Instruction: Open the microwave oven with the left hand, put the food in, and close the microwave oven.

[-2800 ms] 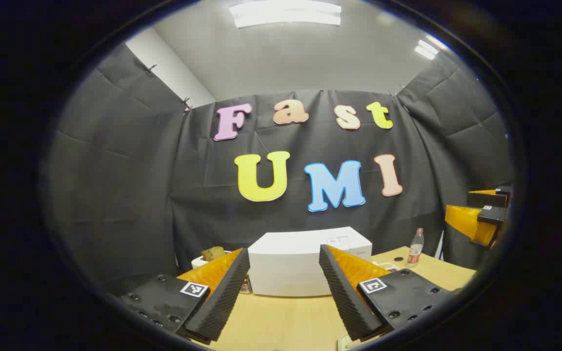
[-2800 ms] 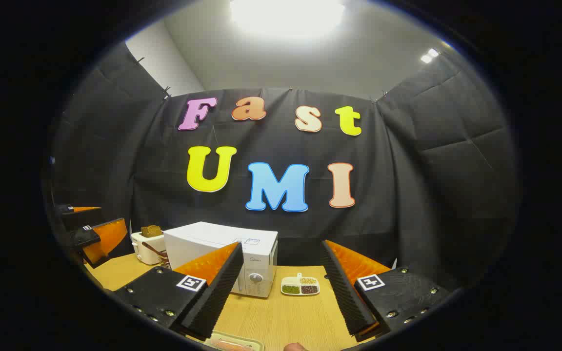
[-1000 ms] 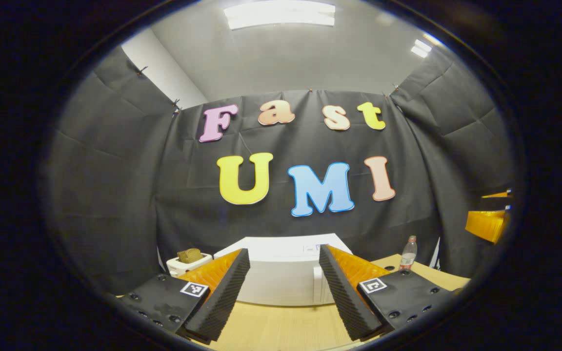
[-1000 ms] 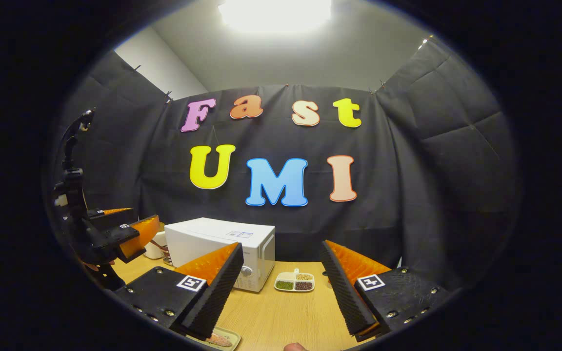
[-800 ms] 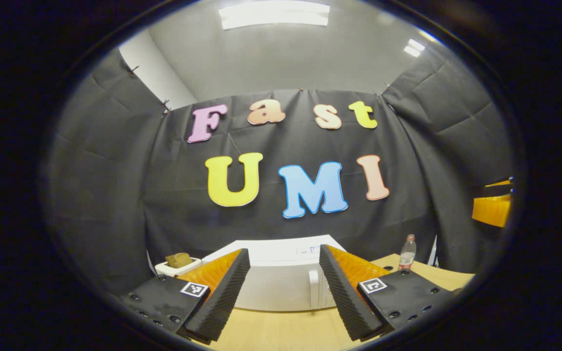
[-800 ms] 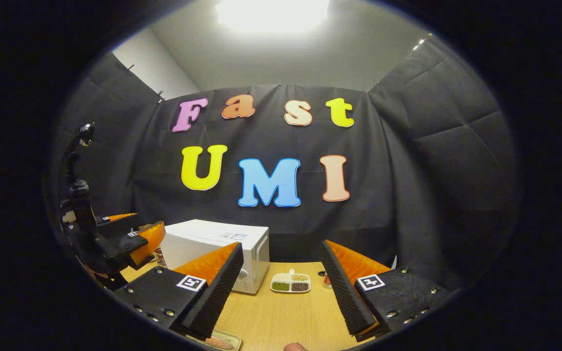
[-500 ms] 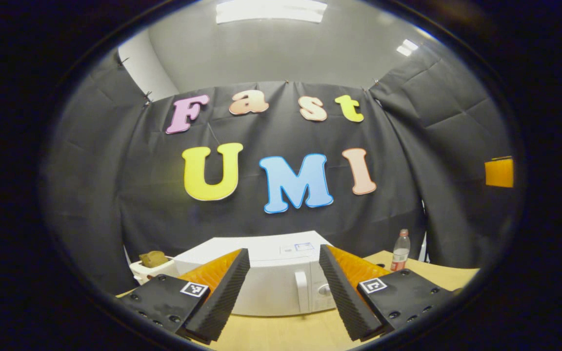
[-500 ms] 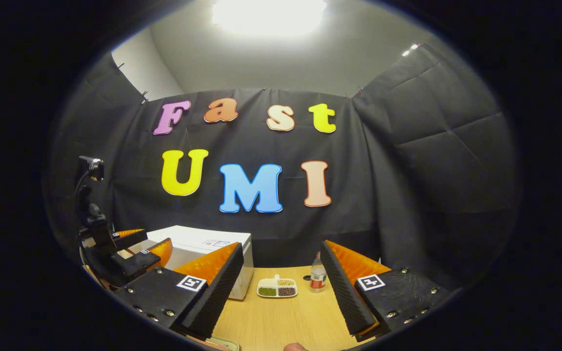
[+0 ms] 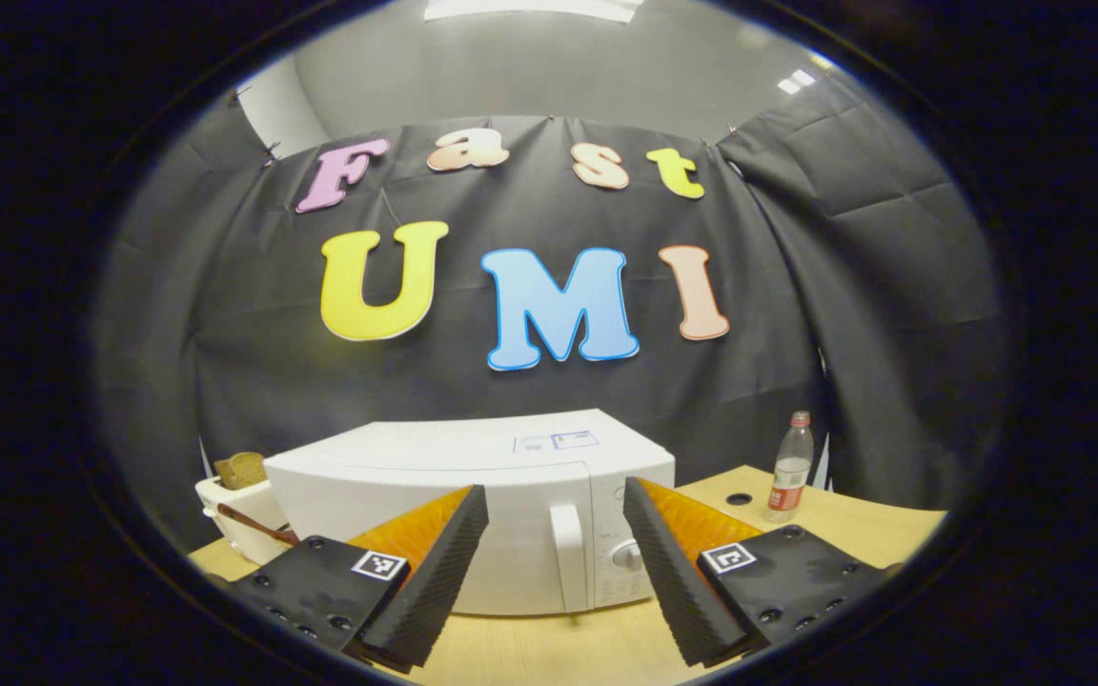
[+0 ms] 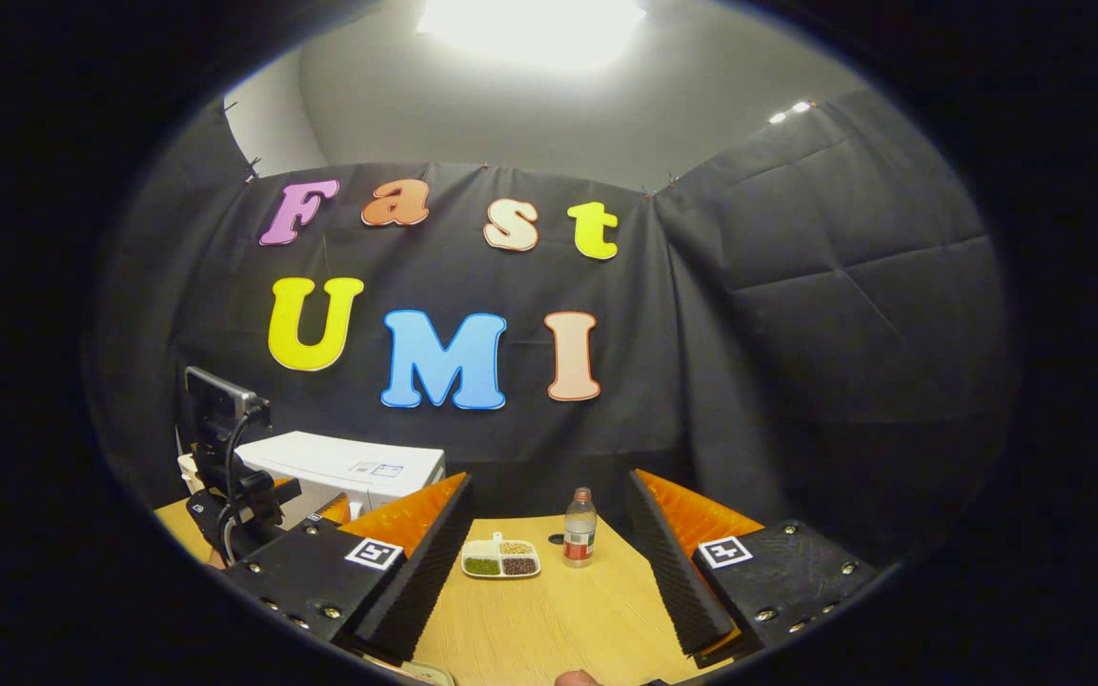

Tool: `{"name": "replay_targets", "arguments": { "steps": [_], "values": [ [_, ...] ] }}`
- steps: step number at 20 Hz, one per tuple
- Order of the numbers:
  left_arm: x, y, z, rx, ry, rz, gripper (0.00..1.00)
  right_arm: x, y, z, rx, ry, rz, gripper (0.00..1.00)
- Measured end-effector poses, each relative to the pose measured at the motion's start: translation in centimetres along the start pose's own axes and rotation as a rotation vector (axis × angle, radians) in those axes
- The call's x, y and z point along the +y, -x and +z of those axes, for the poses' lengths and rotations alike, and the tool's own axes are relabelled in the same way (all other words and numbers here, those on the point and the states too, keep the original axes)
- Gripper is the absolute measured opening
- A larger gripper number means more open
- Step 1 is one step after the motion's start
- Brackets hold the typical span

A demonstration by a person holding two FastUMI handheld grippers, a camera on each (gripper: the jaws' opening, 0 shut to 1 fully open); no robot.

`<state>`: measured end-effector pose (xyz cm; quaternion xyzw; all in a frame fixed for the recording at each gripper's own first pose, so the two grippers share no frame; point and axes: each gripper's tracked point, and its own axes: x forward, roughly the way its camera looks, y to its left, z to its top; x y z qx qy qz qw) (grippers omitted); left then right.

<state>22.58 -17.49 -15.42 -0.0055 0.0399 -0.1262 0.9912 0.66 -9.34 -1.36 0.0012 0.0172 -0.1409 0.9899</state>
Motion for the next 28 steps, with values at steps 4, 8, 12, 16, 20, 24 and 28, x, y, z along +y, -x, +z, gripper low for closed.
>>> {"name": "replay_targets", "arguments": {
  "steps": [4, 8, 12, 16, 20, 24, 28],
  "values": [
    [0.2, -2.9, -4.4, 0.076, 0.014, 0.001, 0.97, 0.1, -0.1, -0.3, 0.020, 0.035, -0.022, 0.97],
    [-0.6, -4.6, -7.3, 0.124, 0.018, -0.022, 0.92, 0.1, -0.2, -0.5, 0.036, 0.050, -0.038, 0.97],
    [-2.0, -5.6, -8.9, 0.154, 0.008, -0.050, 0.79, -0.2, 0.0, -0.3, 0.041, 0.077, -0.046, 0.97],
    [-2.4, -6.4, -9.6, 0.168, -0.013, -0.040, 0.52, -0.4, 0.0, -0.8, 0.052, 0.084, -0.032, 0.97],
    [-2.0, -7.1, -10.0, 0.185, -0.030, -0.004, 0.47, -1.0, -0.1, -1.1, 0.069, 0.081, -0.035, 0.97],
    [-1.9, -7.2, -9.9, 0.206, -0.009, 0.042, 0.33, -1.5, 0.4, -1.5, 0.081, 0.107, -0.022, 0.97],
    [-1.8, -6.9, -10.1, 0.235, 0.020, 0.034, 0.18, -1.8, 0.9, -1.9, 0.098, 0.089, 0.002, 0.97]
  ]
}}
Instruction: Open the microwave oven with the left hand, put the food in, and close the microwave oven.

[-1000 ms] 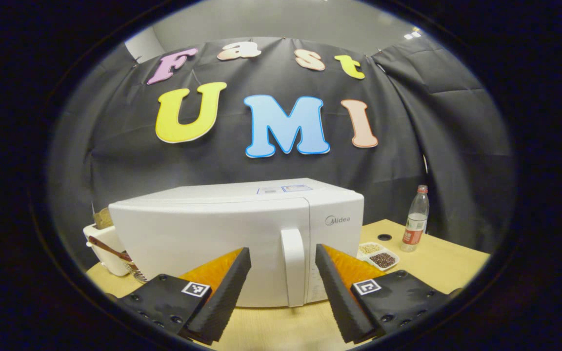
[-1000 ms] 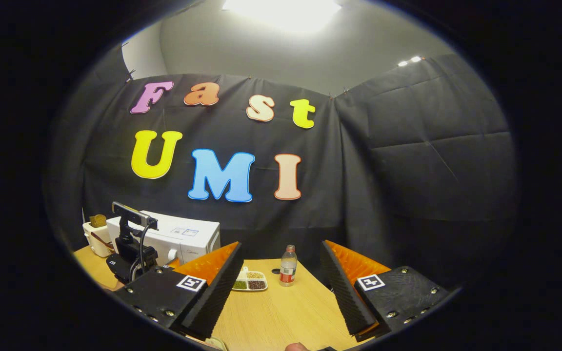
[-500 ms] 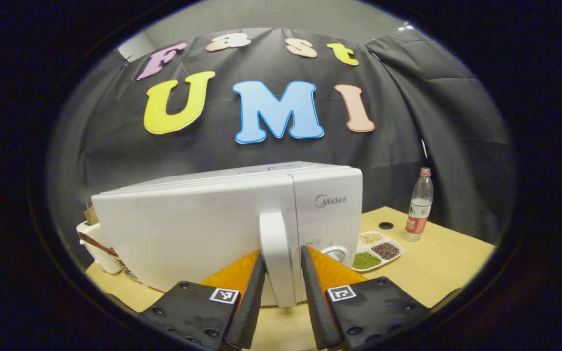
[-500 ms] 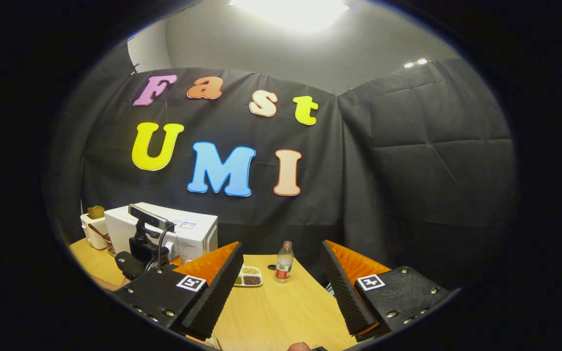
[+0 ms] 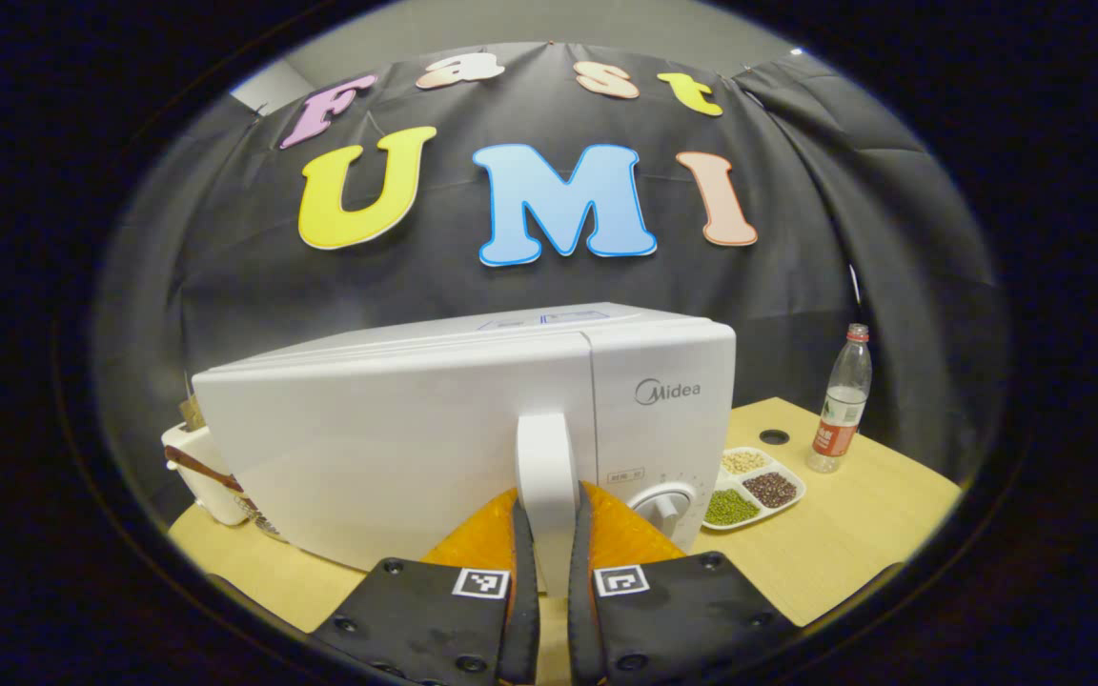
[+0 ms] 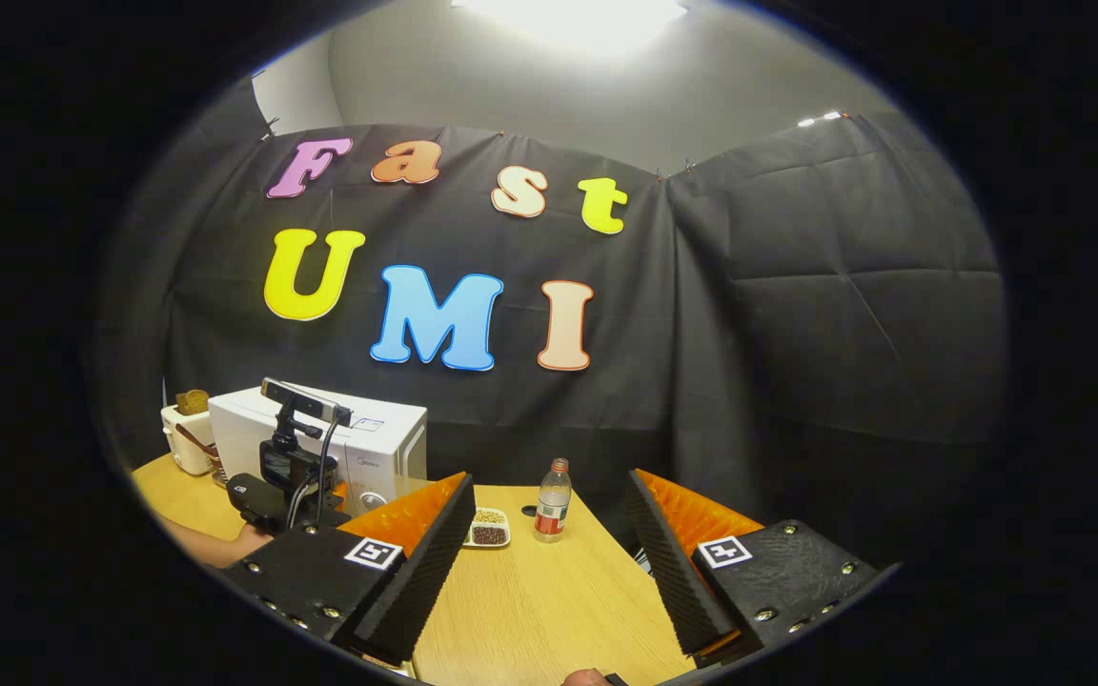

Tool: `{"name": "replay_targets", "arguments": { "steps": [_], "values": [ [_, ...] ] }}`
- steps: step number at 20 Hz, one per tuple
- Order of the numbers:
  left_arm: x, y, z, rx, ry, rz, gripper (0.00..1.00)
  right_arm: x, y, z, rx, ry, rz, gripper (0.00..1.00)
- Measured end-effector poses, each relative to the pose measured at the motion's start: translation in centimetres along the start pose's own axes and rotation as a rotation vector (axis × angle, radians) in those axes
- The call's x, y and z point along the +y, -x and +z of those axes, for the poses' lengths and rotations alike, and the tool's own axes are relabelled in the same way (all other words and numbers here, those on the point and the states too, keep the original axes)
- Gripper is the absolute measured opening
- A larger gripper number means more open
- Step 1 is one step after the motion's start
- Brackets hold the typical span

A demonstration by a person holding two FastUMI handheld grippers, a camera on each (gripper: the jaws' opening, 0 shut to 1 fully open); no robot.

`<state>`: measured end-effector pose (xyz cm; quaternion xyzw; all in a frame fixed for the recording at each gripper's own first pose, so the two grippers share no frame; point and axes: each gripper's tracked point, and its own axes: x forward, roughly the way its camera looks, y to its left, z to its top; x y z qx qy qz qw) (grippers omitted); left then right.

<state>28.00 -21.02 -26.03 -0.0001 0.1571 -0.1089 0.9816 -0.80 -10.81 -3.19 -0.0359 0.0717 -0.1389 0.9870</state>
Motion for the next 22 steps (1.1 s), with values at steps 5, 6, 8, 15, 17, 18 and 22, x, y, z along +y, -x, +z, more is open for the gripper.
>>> {"name": "replay_targets", "arguments": {
  "steps": [5, 6, 8, 15, 17, 18, 22],
  "values": [
    [0.3, 1.9, -1.0, 0.051, 0.040, 0.024, 0.10, -0.7, 0.6, 0.8, -0.029, 0.023, 0.037, 0.97],
    [0.5, 3.4, -0.4, 0.006, 0.028, 0.033, 0.07, -0.8, 0.7, 0.9, -0.037, 0.029, 0.046, 0.97],
    [0.9, 5.4, -0.9, -0.007, -0.004, 0.037, 0.07, -0.5, 0.8, 0.6, -0.035, 0.017, 0.088, 0.97],
    [3.0, 10.9, -2.3, 0.045, 0.040, 0.090, 0.10, 0.7, 1.0, 0.5, -0.083, -0.025, 0.251, 0.97],
    [3.9, 12.8, -2.7, 0.057, 0.033, 0.120, 0.12, 0.8, 1.1, 0.1, -0.083, -0.043, 0.305, 0.97],
    [4.5, 13.8, -3.0, 0.065, 0.031, 0.136, 0.12, 1.0, 1.2, -0.4, -0.075, -0.061, 0.336, 0.97],
    [6.9, 17.2, -3.9, 0.083, 0.046, 0.225, 0.12, 1.2, 1.4, -0.4, -0.065, -0.089, 0.417, 0.97]
  ]
}}
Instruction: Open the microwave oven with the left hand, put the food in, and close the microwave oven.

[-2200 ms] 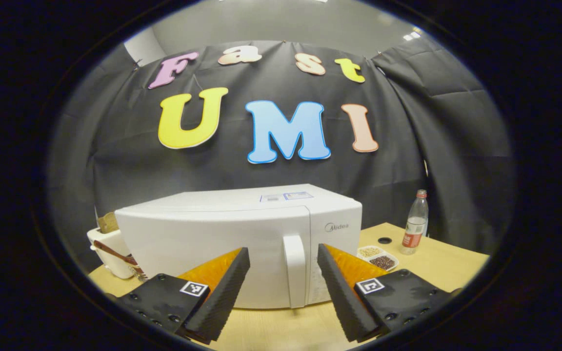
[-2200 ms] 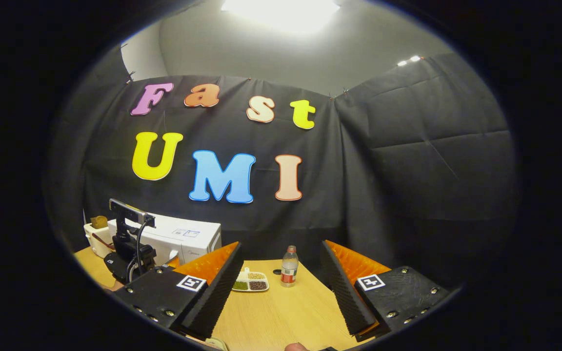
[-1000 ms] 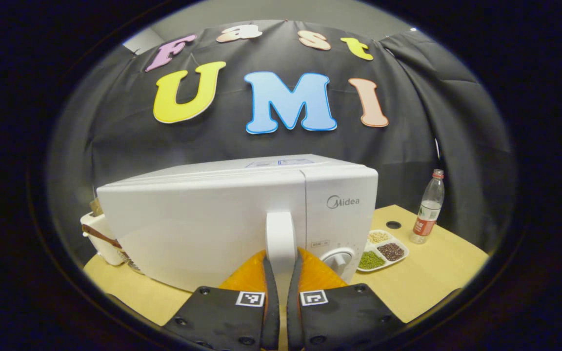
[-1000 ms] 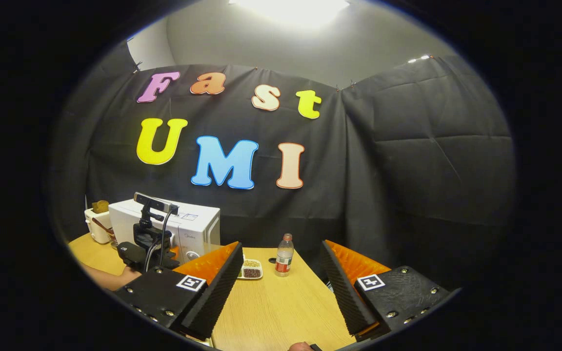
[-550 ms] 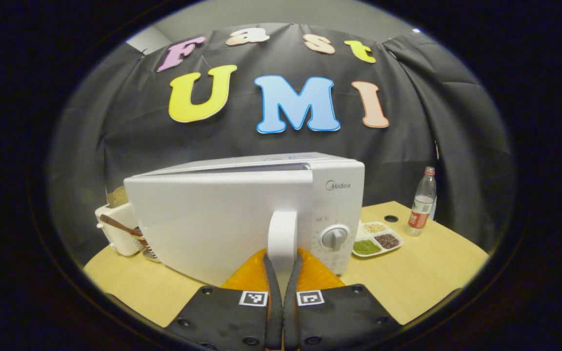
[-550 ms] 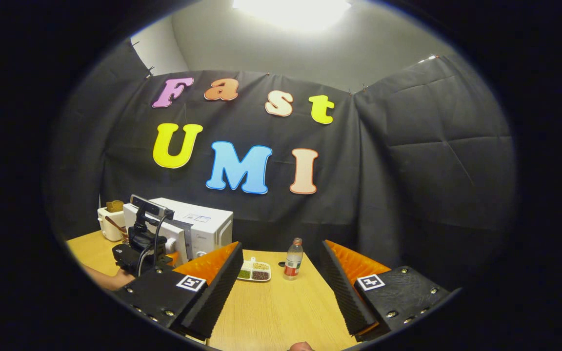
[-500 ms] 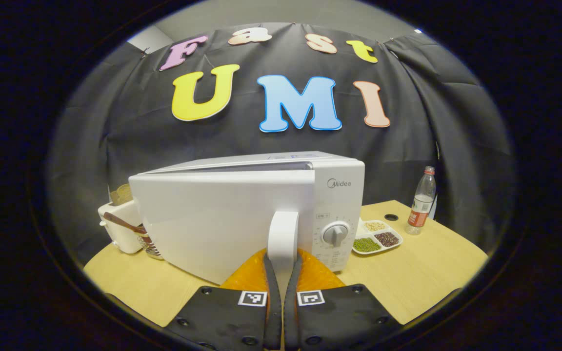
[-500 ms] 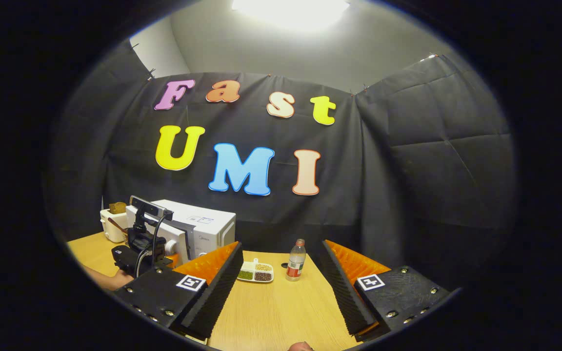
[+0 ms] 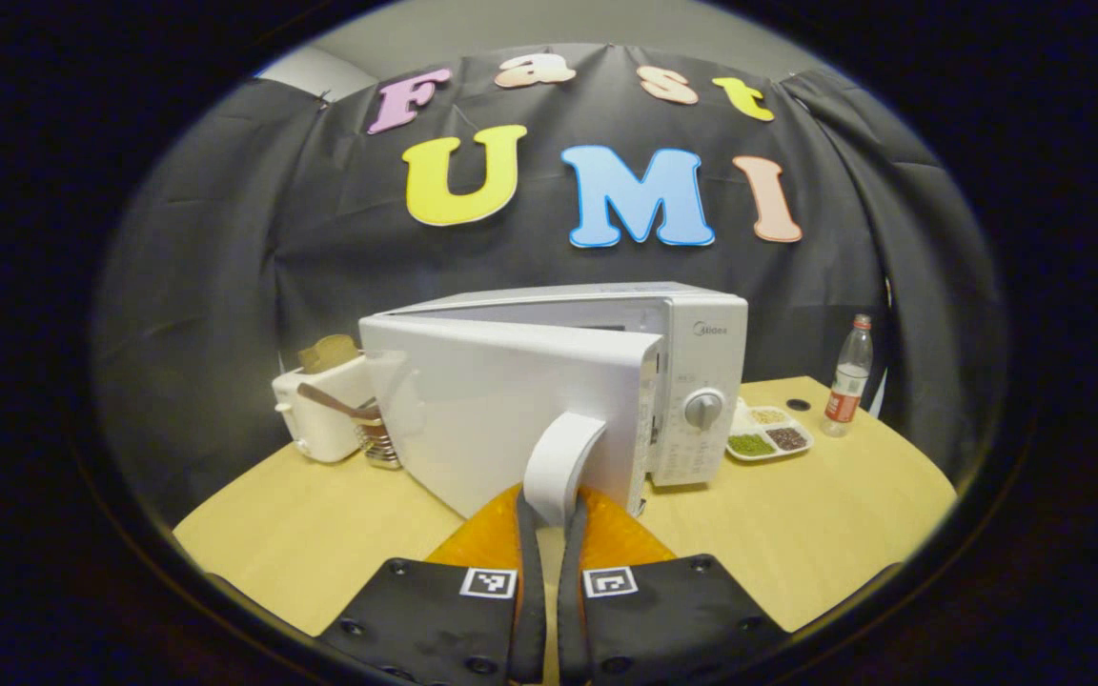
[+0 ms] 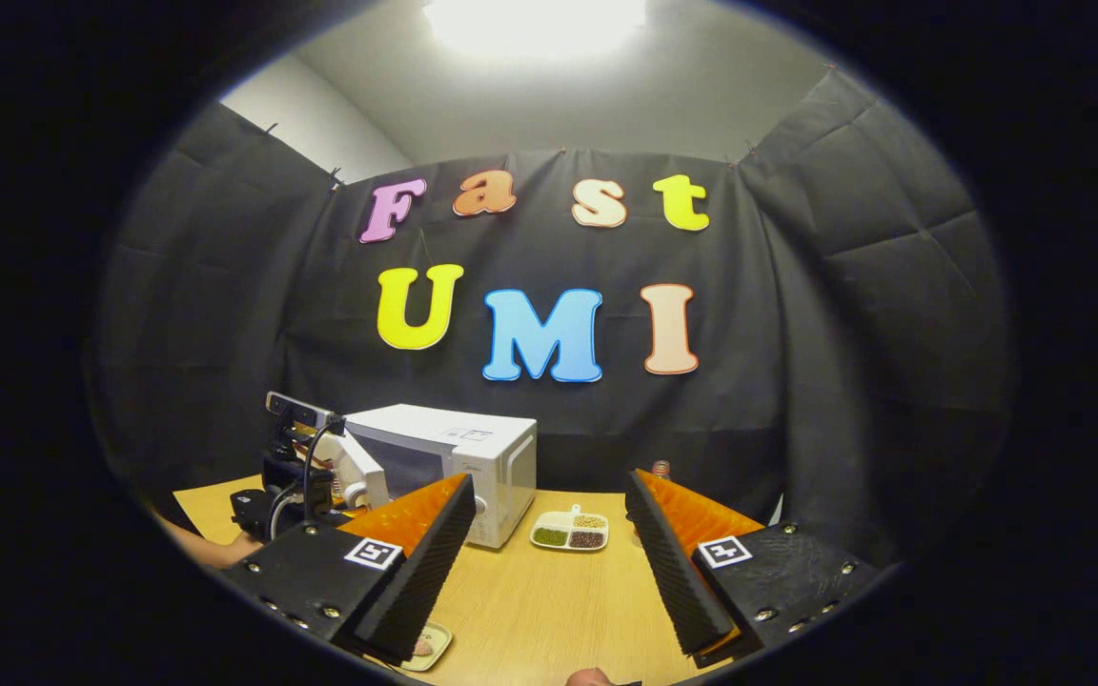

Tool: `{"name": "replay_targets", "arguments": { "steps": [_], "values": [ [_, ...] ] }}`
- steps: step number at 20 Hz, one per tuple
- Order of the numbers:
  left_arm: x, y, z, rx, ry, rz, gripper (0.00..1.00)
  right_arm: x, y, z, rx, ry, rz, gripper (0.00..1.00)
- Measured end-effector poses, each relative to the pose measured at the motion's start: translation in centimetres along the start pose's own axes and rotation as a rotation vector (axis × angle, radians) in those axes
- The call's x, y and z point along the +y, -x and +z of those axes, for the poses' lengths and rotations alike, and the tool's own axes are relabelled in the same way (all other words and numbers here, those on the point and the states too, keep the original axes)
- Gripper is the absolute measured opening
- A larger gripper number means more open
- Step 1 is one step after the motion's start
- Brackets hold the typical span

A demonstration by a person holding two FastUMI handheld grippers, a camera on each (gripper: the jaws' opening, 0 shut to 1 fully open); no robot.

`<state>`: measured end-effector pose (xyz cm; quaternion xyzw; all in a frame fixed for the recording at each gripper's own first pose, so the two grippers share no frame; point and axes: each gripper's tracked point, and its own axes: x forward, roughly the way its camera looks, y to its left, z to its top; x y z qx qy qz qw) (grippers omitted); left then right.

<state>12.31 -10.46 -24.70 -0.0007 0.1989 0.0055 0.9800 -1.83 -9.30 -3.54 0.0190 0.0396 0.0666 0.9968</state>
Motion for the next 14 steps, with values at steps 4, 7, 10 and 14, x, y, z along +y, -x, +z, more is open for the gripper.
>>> {"name": "replay_targets", "arguments": {
  "steps": [4, 7, 10, 14],
  "values": [
    [3.0, 2.2, -0.9, 0.010, 0.012, 0.051, 0.11, 1.4, -0.2, 0.6, -0.030, -0.003, 0.043, 0.97],
    [5.0, 3.3, -1.4, 0.008, 0.012, 0.060, 0.11, 3.3, -0.7, 0.4, -0.024, -0.015, 0.059, 0.97],
    [6.1, 4.0, -1.8, 0.012, 0.010, 0.046, 0.12, 6.0, -1.0, -0.1, -0.011, -0.025, 0.084, 0.97],
    [8.5, 5.1, -2.3, 0.009, 0.000, 0.015, 0.11, 9.3, -1.1, 0.2, -0.011, -0.019, 0.088, 0.97]
  ]
}}
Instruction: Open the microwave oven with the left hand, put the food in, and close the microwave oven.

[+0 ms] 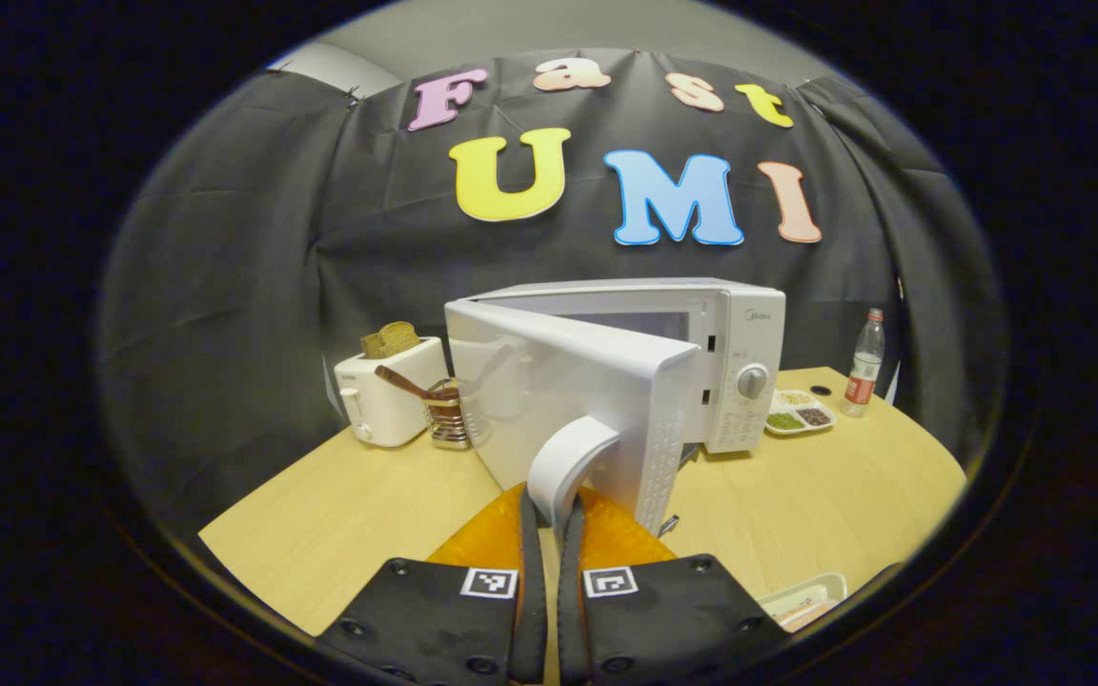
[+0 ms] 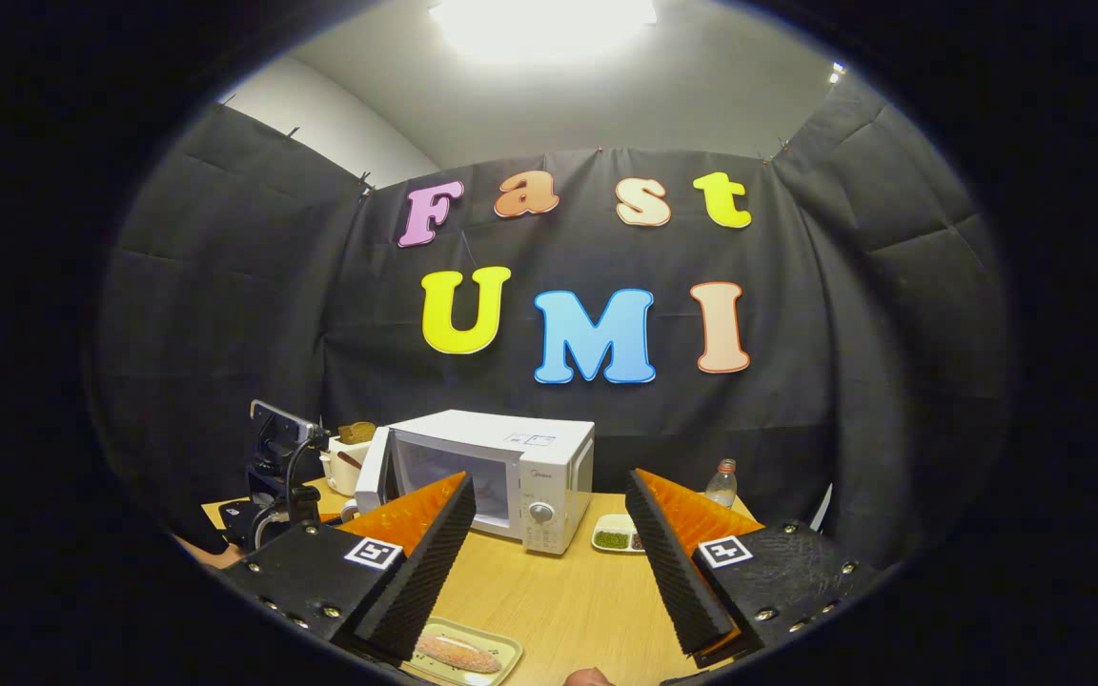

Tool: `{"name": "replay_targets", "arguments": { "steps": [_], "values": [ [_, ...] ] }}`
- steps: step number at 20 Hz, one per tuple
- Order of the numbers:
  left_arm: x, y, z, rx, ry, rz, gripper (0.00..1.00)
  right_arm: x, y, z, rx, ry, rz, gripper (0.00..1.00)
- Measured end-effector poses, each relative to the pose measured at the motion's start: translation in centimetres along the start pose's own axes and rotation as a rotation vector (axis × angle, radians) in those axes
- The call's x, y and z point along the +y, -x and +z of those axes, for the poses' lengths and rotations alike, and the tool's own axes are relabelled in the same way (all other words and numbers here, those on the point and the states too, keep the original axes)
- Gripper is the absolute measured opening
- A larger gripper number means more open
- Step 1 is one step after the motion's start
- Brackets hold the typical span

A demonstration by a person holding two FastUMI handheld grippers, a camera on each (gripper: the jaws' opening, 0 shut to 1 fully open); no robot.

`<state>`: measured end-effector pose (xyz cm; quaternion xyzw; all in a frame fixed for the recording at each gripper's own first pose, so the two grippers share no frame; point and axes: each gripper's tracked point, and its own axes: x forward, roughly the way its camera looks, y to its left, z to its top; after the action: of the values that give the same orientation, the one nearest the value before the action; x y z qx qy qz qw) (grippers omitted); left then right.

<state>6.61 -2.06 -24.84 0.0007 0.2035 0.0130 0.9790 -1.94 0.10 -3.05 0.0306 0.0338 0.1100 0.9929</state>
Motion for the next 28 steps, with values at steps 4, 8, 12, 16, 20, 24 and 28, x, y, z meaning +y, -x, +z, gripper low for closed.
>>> {"name": "replay_targets", "arguments": {
  "steps": [4, 8, 12, 16, 20, 24, 28],
  "values": [
    [2.0, 0.8, -0.3, -0.003, -0.015, -0.040, 0.12, 3.4, -0.5, 0.2, -0.007, 0.007, -0.006, 0.97],
    [4.4, 1.4, -0.8, -0.008, -0.025, -0.069, 0.11, 6.7, -1.0, 0.4, -0.014, 0.029, -0.007, 0.97],
    [6.9, 1.9, -1.1, -0.017, -0.029, -0.085, 0.11, 10.1, -1.4, 0.0, -0.011, 0.025, 0.000, 0.97],
    [10.5, 2.2, -1.6, -0.028, -0.024, -0.063, 0.12, 13.1, -2.1, 0.2, -0.018, 0.032, 0.004, 0.97],
    [12.6, 2.5, -1.9, -0.038, -0.012, -0.090, 0.12, 15.8, -2.5, 0.0, -0.022, 0.049, 0.019, 0.97],
    [13.9, 2.6, -2.1, -0.040, -0.005, -0.105, 0.13, 17.1, -2.3, 0.1, -0.015, 0.067, 0.041, 0.97],
    [14.6, 3.2, -2.2, -0.038, 0.034, -0.075, 0.18, 16.1, -2.6, 0.6, -0.042, 0.103, 0.044, 0.97]
  ]
}}
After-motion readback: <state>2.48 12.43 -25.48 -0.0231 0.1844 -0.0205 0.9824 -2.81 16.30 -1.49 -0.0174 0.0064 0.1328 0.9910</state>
